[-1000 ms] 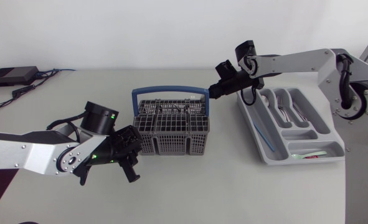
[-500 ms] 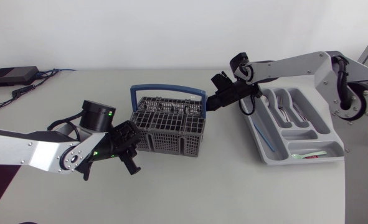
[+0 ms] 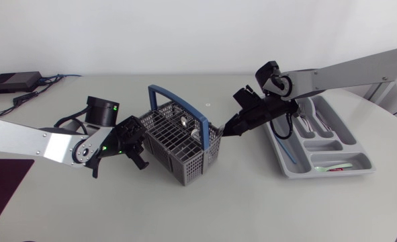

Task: Unload the cutlery basket into the drawer organizer.

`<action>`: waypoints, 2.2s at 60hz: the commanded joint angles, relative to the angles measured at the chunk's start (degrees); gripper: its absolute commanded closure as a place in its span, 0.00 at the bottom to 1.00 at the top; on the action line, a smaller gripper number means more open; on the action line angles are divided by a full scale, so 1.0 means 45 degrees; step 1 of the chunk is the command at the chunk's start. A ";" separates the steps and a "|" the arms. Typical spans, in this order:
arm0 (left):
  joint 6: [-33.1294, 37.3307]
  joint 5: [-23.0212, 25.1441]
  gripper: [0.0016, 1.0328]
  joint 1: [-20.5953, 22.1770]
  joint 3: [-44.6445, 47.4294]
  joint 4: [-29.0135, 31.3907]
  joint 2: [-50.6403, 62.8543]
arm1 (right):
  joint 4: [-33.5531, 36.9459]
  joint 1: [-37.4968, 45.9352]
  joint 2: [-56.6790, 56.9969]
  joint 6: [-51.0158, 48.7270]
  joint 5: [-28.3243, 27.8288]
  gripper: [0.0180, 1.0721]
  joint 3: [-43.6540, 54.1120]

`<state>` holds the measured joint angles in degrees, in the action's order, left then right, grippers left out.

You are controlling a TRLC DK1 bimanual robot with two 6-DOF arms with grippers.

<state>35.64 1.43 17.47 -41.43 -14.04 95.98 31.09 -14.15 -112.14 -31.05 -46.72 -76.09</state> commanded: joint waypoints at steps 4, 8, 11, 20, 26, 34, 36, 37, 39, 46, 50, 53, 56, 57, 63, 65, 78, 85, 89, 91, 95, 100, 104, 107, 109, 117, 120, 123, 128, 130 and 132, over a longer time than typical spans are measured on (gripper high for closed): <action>-0.0029 0.0151 0.79 -0.0250 -0.1379 -0.0180 0.1033 | -0.0249 -0.0488 0.0974 -0.0249 -0.0223 0.95 0.1441; -0.0068 0.0151 0.79 -0.0309 -0.1946 -0.0121 0.1463 | -0.0405 -0.0644 0.1423 -0.0249 -0.0145 0.95 0.2027; -0.0087 0.0170 0.79 -0.0329 -0.2395 -0.0004 0.1795 | -0.0444 -0.0722 0.1658 -0.0249 -0.0106 0.95 0.2359; -0.0068 0.0190 0.79 -0.0368 -0.3489 0.0211 0.2615 | -0.0698 -0.0957 0.2263 -0.0229 0.0148 0.95 0.3238; -0.0048 0.0268 0.79 -0.0543 -0.4211 0.0425 0.3143 | -0.0757 -0.1269 0.2732 -0.0190 0.0226 0.95 0.3687; 0.0010 0.0483 0.79 -0.1012 -0.4622 0.0757 0.3533 | -0.1226 -0.1308 0.3259 0.0025 0.0851 0.95 0.4000; 0.0088 0.0561 0.79 -0.1168 -0.4485 0.0816 0.3397 | -0.1245 -0.1035 0.3318 -0.0034 0.0890 0.95 0.3980; 0.0127 0.0639 0.79 -0.1266 -0.4329 0.0855 0.3240 | -0.1245 -0.0937 0.3337 -0.0054 0.0890 0.95 0.3961; 0.0186 0.0737 0.79 -0.1403 -0.4153 0.0855 0.3065 | -0.1265 -0.0761 0.3357 -0.0073 0.0890 0.95 0.3941; 0.0206 0.1147 0.79 -0.1852 -0.3411 0.0875 0.2225 | -0.1480 -0.0332 0.3865 -0.0210 0.1222 0.95 0.4117; 0.0245 0.1283 0.78 -0.1930 -0.2922 0.0875 0.1756 | -0.1616 -0.0253 0.4021 -0.0249 0.1417 0.95 0.4176; 0.0264 0.1362 0.78 -0.1930 -0.2649 0.0875 0.1483 | -0.1909 -0.0253 0.4040 -0.0210 0.1808 0.95 0.4234; 0.0264 0.1362 0.78 -0.1911 -0.2571 0.0875 0.1385 | -0.2241 -0.0253 0.3943 -0.0093 0.2042 0.95 0.4234; 0.0264 0.1362 0.78 -0.1891 -0.2590 0.0875 0.1385 | -0.2398 -0.0253 0.3845 -0.0015 0.2101 0.95 0.4215; 0.0049 0.1186 0.78 -0.1696 -0.3196 0.0855 0.1717 | -0.3140 -0.0293 0.3454 0.0474 0.2374 0.95 0.4273; -0.0107 0.1010 0.78 -0.1579 -0.3586 0.0914 0.1990 | -0.3433 -0.0351 0.3357 0.0708 0.2472 0.95 0.4312; -0.1357 0.0834 0.78 -0.1051 -0.6633 0.2027 0.3885 | -0.4038 -0.1386 0.3181 0.1450 0.3077 0.95 0.4351; -0.1709 0.0834 0.78 -0.0797 -0.7610 0.2457 0.4451 | -0.3980 -0.1972 0.3337 0.1743 0.3077 0.95 0.4390; -0.1767 0.0854 0.78 -0.0700 -0.7786 0.2535 0.4568 | -0.3980 -0.2324 0.3435 0.1841 0.3175 0.95 0.4469; -0.1767 0.0854 0.78 -0.0661 -0.7864 0.2535 0.4627 | -0.3960 -0.2539 0.3474 0.1919 0.3214 0.95 0.4527; -0.1767 0.0854 0.78 -0.0641 -0.8059 0.2593 0.4783 | -0.3980 -0.2832 0.3513 0.2017 0.3253 0.95 0.4605; -0.1767 0.0893 0.78 -0.0602 -0.8528 0.2906 0.5057 | -0.3960 -0.3183 0.3572 0.2173 0.3253 0.95 0.4664; -0.1767 0.0951 0.78 -0.0602 -0.8918 0.3218 0.5233 | -0.3960 -0.3535 0.3611 0.2349 0.3273 0.95 0.4683; -0.1767 0.1049 0.78 -0.0602 -0.9094 0.3316 0.5350 | -0.3960 -0.3847 0.3650 0.2466 0.3409 0.95 0.4703; -0.1767 0.1069 0.78 -0.0602 -0.9211 0.3375 0.5428 | -0.3940 -0.4062 0.3669 0.2505 0.3488 0.95 0.4703; -0.1728 0.1127 0.78 -0.0641 -0.9348 0.3589 0.5447 | -0.3726 -0.4453 0.4060 0.2564 0.3741 0.95 0.4762; -0.1689 0.1127 0.78 -0.0778 -0.9250 0.3687 0.5311 | -0.3726 -0.4355 0.4333 0.2525 0.3859 0.95 0.4840; -0.1435 0.1147 0.78 -0.1012 -0.9036 0.3902 0.4940 | -0.3648 -0.3984 0.4568 0.2427 0.3839 0.95 0.4898; -0.1044 0.1322 0.78 -0.1539 -0.8196 0.3941 0.4002 | -0.3413 -0.3144 0.4861 0.2075 0.3761 0.95 0.4957; -0.0810 0.1342 0.78 -0.1735 -0.7747 0.3941 0.3533 | -0.3355 -0.2851 0.4978 0.1958 0.3663 0.95 0.4957; -0.0595 0.1381 0.78 -0.1930 -0.7297 0.3941 0.3045 | -0.3315 -0.2500 0.5056 0.1860 0.3605 0.95 0.4976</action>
<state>30.22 7.14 11.33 -78.56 3.20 115.81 15.20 -28.53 -90.98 -21.47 -30.17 -55.11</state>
